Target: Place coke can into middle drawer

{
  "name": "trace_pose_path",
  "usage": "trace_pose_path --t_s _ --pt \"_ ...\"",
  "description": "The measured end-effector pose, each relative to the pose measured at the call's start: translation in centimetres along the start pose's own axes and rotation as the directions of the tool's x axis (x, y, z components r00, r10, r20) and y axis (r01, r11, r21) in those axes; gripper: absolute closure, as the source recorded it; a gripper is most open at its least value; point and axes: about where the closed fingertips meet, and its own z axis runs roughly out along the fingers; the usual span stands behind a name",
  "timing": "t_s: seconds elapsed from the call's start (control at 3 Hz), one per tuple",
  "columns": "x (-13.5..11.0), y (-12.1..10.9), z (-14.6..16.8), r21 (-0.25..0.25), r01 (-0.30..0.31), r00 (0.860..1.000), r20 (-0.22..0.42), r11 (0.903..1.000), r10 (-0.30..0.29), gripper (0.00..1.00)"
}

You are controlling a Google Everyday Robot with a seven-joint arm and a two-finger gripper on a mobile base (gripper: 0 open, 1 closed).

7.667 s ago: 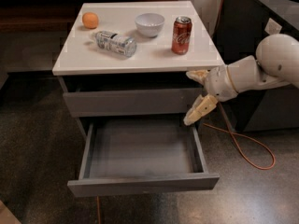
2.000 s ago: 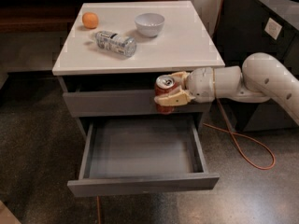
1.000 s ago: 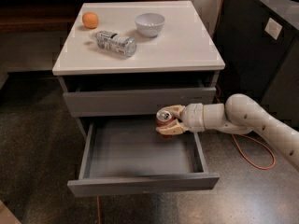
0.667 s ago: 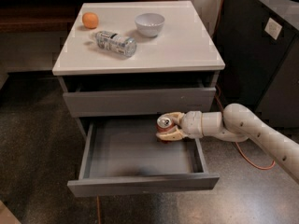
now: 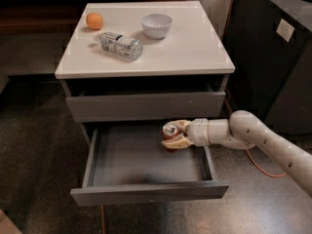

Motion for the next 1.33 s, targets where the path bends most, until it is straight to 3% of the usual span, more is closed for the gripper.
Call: trace_pose_path --t_s 0.67,1.33 --pt "3.6 0.3 5.2 -0.110 -0.040 0.999 0.009 0.9931 0.041 1.00" --pt "6.1 0.4 8.4 -0.149 -0.033 0.997 0.065 0.9883 0.044 1.00"
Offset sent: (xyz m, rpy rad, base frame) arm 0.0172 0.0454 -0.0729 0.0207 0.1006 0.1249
